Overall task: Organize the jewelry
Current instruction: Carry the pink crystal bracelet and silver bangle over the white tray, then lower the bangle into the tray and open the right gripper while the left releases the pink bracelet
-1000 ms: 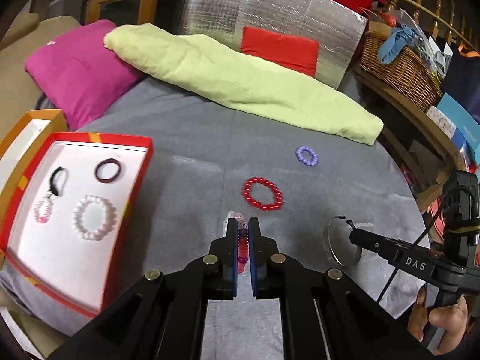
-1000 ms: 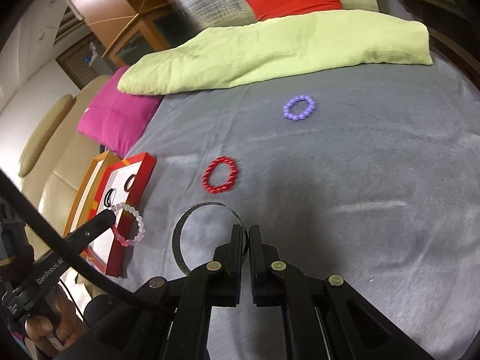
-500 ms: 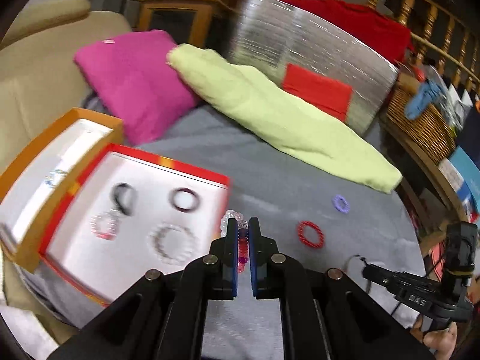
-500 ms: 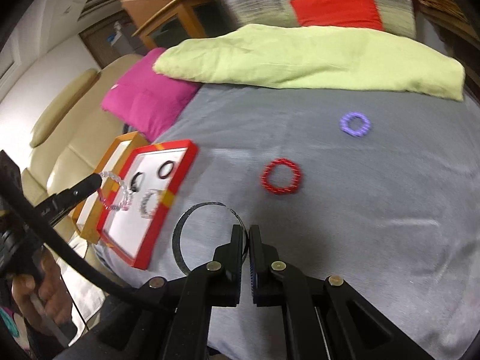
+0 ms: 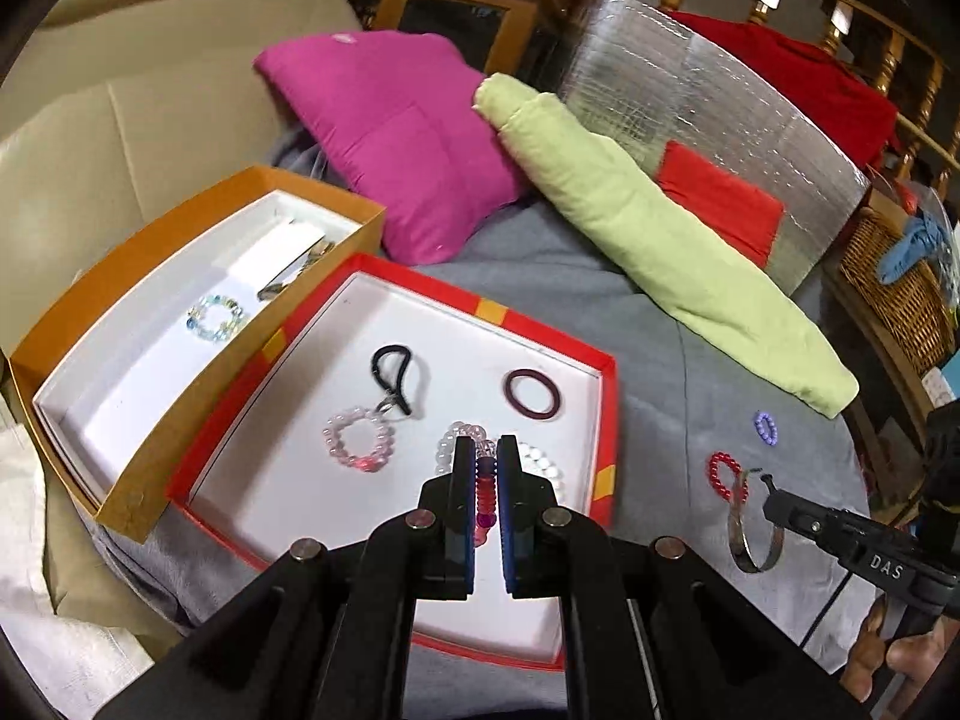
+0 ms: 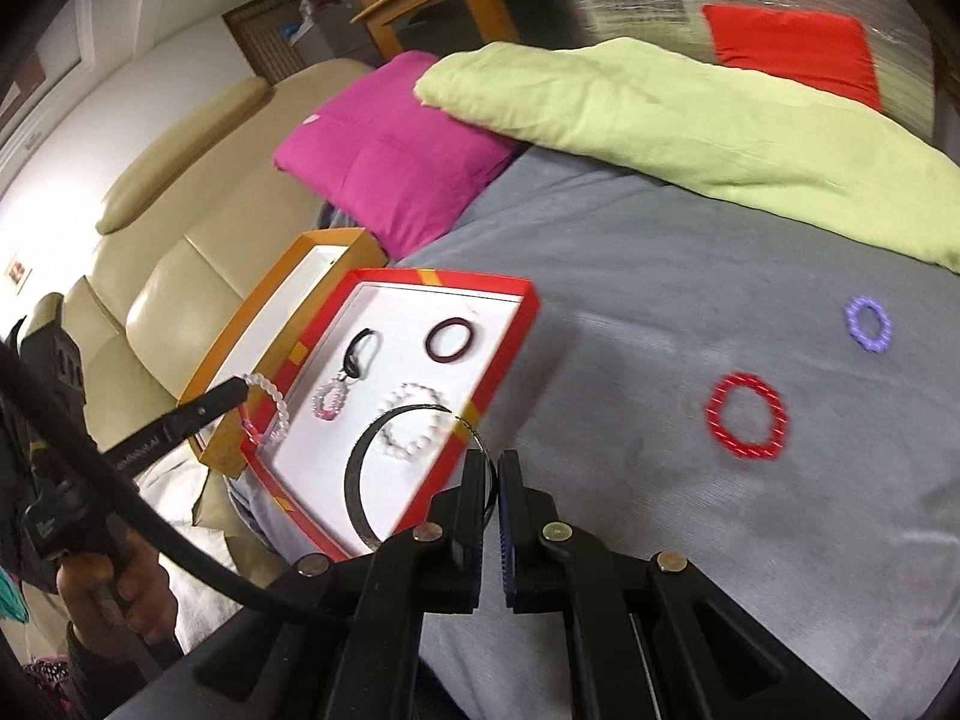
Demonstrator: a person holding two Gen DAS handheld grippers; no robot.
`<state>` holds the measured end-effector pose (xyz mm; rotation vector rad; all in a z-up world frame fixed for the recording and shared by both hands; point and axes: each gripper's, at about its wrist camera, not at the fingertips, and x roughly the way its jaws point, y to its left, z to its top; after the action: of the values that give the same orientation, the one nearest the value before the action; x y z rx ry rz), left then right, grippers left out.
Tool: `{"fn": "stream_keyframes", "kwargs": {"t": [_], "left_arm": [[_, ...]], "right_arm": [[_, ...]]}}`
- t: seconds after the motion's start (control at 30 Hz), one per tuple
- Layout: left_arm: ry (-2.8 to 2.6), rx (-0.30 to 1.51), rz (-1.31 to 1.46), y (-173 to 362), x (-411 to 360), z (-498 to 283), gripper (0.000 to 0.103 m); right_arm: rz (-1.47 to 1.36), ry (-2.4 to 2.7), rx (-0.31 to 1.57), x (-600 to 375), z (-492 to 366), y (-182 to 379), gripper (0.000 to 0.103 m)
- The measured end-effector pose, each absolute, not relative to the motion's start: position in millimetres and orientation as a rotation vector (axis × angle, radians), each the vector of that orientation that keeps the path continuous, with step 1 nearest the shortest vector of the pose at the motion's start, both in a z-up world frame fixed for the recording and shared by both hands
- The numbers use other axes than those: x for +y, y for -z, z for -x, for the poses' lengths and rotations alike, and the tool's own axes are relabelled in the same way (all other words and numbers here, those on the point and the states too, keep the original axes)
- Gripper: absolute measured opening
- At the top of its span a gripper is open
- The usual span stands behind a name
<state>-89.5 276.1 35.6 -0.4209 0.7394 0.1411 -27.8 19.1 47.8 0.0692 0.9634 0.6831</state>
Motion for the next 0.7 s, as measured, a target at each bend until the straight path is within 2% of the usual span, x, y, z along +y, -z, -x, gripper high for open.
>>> {"fn": "stream_keyframes", "kwargs": {"t": [0.37, 0.7], "left_arm": [[-0.037, 0.774, 0.48, -15.6, 279.1, 80.8, 0.007], [-0.113, 0.848, 0.4, 13.6, 284.8, 64.3, 0.007]], "right_arm": [[-0.016, -0.694, 1.009, 82.9, -4.4, -35.1, 0.005], [0.043, -0.692, 1.051, 129.8, -31.2, -15.6, 0.005]]}}
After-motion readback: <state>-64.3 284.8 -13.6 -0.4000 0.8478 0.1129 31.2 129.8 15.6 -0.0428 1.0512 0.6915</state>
